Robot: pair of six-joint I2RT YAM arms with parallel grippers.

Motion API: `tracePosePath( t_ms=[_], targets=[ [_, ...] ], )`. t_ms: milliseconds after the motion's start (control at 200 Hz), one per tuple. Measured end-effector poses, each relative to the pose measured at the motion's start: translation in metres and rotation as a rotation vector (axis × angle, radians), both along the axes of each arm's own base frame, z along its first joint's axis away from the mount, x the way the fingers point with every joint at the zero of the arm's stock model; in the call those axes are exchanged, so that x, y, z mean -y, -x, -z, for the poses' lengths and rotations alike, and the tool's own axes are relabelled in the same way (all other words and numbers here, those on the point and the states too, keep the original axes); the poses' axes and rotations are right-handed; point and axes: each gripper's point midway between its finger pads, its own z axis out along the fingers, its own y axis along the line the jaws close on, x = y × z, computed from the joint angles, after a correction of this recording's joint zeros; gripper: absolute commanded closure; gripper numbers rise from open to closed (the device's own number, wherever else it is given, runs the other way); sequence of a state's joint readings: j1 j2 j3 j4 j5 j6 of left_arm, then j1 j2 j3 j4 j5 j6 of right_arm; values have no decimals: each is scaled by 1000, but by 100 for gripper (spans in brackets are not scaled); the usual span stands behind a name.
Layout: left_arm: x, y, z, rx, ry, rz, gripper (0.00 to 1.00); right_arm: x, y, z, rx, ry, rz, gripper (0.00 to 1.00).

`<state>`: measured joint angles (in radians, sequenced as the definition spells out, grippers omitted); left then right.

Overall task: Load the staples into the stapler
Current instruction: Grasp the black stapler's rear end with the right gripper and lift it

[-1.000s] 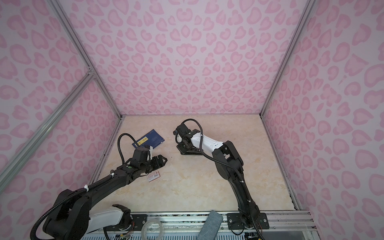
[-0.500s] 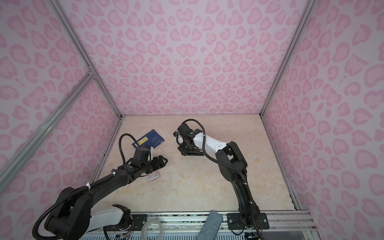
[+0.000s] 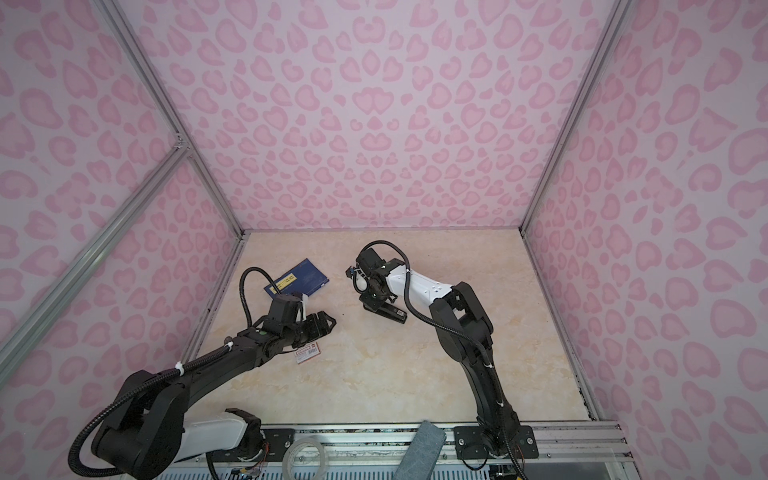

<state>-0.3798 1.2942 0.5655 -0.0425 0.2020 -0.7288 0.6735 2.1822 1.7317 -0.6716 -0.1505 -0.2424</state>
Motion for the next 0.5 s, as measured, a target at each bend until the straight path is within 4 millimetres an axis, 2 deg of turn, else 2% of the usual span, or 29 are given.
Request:
tracePosePath(
  t_ms=[240,500],
  targets=[
    [2,-1,4,-10,3,6,19,3,6,-2,-13,-16,20,87],
    [13,-11,4,-29,33,22,34,9,28,-9,-30,-88,44,99]
  ],
)
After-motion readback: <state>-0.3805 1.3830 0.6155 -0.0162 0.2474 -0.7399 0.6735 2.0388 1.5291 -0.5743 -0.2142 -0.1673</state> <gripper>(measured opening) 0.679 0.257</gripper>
